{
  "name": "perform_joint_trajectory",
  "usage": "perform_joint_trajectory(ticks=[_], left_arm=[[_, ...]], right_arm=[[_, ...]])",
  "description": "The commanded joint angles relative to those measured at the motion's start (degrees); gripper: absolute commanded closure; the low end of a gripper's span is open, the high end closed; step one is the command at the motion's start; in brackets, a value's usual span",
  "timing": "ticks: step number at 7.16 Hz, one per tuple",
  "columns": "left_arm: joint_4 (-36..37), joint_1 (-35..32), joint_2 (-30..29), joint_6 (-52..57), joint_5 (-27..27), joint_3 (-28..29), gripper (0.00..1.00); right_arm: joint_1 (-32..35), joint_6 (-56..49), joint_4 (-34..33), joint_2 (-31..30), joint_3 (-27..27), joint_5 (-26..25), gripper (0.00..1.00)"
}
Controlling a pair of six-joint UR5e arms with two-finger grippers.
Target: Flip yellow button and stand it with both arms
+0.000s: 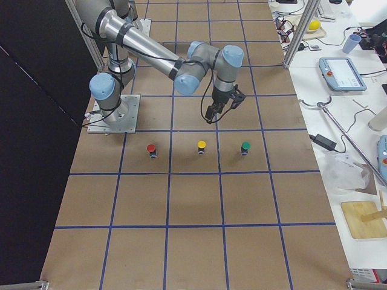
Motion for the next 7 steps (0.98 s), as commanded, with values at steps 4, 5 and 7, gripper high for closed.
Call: perform_joint_trajectory(ticks=[4,5,7], left_arm=[[0.0,0.1,-0.5,-0.1,0.5,1.2,0.00],[0.0,0.1,-0.5,-0.1,0.7,1.1,0.00],[0.0,0.1,-0.5,-0.3,1.0,1.1,0.00]], right_arm=[[21.2,-0.3,19.8,-8.4,-11.1,6.4,0.00],[22.9,-0.3,20.1,-11.7,-10.3,9.3,0.00],[22.5,-0.3,20.3,-12.5,-7.3,8.9,0.00]])
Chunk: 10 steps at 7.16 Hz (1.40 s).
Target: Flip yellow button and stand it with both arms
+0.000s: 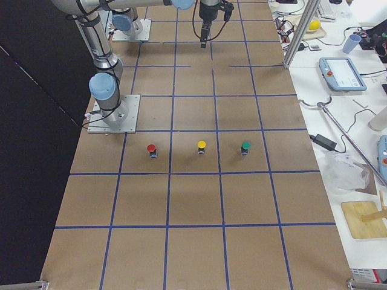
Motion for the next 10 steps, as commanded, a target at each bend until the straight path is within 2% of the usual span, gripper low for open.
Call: perform_joint_trajectory(ticks=[1,10], left_arm=[[0.0,0.0,-0.3,-0.1,0.1,0.2,0.00],[-0.1,-0.1,0.1,-0.5,1.4,0.3,0.00]], right_arm=[[0.2,-0.1,-0.4,-1.1,3.4,0.9,0.00],[-1.5,-0.1,-0.2,-1.4,3.4,0.6,0.00]])
